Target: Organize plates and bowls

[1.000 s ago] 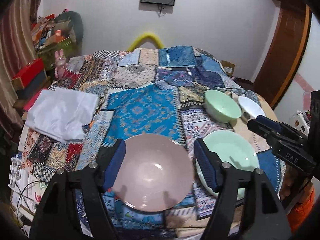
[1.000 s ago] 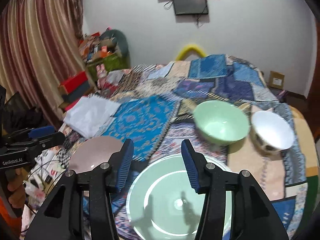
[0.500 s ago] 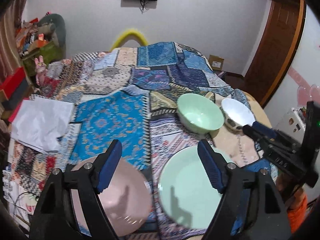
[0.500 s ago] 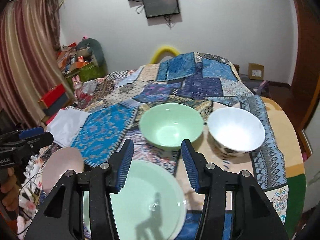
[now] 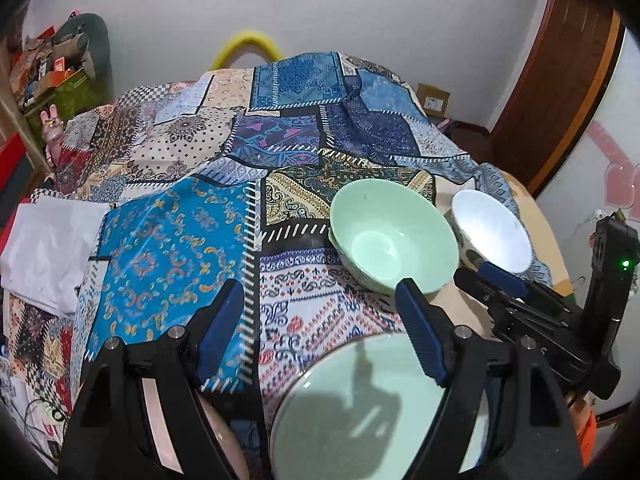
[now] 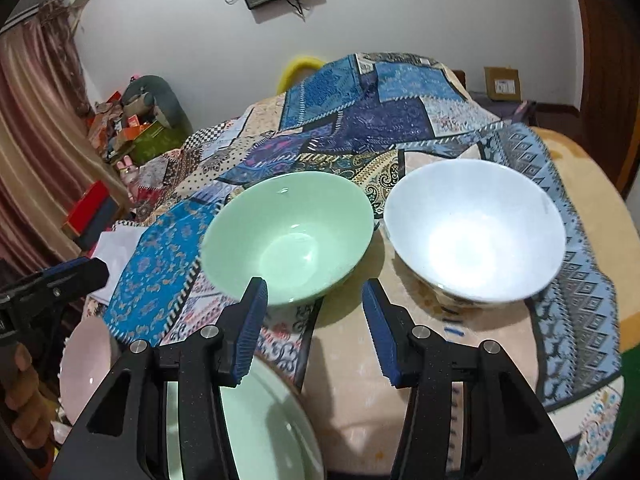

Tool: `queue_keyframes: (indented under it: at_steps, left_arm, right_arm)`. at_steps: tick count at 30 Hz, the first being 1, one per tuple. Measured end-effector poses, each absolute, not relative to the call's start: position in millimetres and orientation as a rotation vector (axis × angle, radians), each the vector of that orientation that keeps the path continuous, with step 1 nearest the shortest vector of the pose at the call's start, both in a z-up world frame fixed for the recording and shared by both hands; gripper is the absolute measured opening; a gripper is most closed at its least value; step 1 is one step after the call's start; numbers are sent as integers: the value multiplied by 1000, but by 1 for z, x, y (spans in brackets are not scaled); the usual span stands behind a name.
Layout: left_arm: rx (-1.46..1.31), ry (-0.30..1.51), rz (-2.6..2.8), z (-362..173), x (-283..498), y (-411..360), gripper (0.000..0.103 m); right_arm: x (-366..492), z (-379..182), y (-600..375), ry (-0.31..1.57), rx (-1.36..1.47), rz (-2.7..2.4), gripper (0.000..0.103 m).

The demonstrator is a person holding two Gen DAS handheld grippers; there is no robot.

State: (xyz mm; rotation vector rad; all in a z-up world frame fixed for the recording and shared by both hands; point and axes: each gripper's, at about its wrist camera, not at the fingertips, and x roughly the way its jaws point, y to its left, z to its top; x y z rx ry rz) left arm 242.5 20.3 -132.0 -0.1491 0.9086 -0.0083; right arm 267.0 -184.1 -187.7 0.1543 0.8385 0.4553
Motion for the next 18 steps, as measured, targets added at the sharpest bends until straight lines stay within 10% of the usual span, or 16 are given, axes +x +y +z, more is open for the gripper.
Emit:
queue_keyframes:
  at_steps: [18]
  left_arm:
    - [-145, 973, -5, -173, 292, 19, 78]
  right_arm:
    - [298, -213, -169, 912, 134, 458, 42]
